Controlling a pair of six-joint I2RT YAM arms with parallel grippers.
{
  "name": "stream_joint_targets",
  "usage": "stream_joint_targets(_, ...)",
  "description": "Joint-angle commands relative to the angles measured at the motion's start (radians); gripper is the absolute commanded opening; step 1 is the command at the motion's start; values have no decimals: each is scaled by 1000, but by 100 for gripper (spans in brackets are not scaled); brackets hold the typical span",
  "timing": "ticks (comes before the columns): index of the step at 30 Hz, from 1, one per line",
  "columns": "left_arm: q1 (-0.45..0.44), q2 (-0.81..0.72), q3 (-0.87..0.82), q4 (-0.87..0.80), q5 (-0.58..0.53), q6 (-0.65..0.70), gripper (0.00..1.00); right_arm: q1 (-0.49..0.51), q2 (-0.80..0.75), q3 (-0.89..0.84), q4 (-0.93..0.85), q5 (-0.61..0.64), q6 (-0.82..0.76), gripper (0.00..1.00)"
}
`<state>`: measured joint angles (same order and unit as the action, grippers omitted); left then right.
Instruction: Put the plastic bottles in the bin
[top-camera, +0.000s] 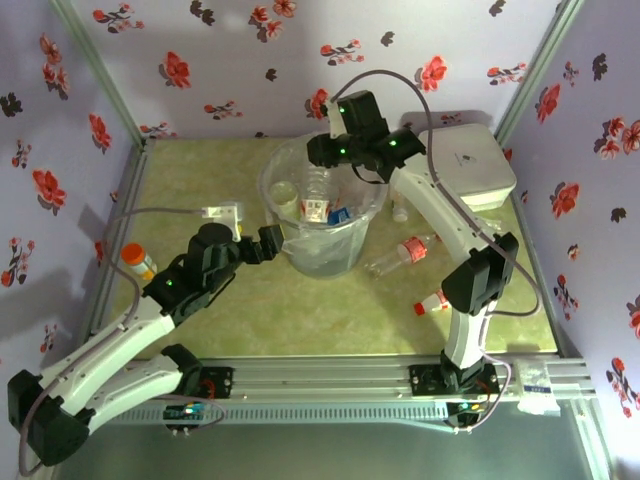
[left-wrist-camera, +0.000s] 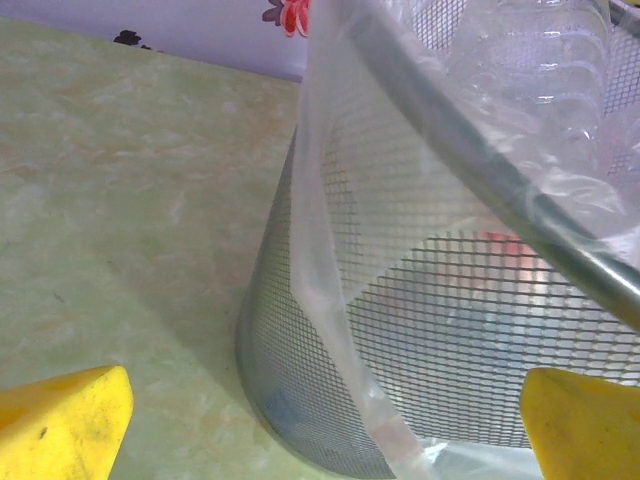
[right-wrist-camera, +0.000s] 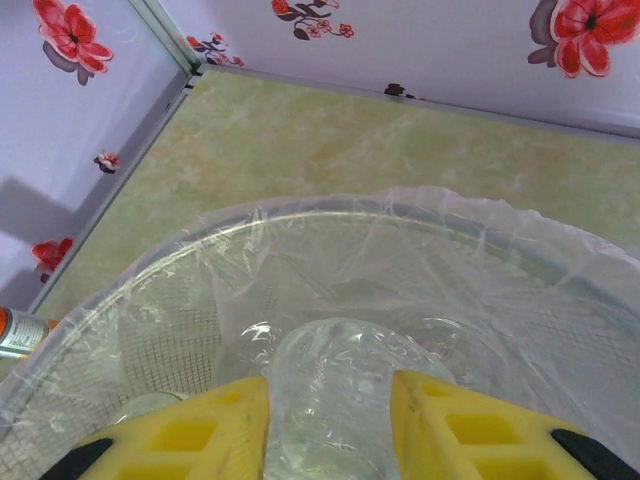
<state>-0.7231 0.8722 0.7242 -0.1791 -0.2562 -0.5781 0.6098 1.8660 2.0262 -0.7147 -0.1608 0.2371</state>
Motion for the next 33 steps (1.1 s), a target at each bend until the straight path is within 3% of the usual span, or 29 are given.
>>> stream_joint_targets(1, 10, 2, -15, 31, 11, -15, 100, 22, -34, 7, -97, -17, 1, 44)
stream_joint_targets(9, 12, 6, -9, 34, 18, 36, 100, -23, -270, -26, -213, 289, -11, 70)
stream_joint_targets(11, 12, 8, -7, 33, 18, 53, 100, -87, -345, -95, -271, 366, 56, 77)
stream_joint_targets(15, 13, 11, -13, 43, 20, 83, 100, -306, -564, -395, -337, 380, 255, 89)
stream_joint_targets(21, 22, 54, 8, 51, 32, 158, 100, -545, -786, -759, -391, 408, 350, 91)
stream_joint_targets(26, 26, 72, 31, 47, 45, 203, 100, -691, -851, -991, -260, 437, 390, 90)
stream_joint_targets(30, 28, 60, 39, 12, 44, 211, 100, -736, -889, -1169, -126, 428, 452, 91)
stream_joint_targets(33, 30, 46, 17, 18, 44, 201, 100, -771, -877, -1265, -50, 416, 481, 99)
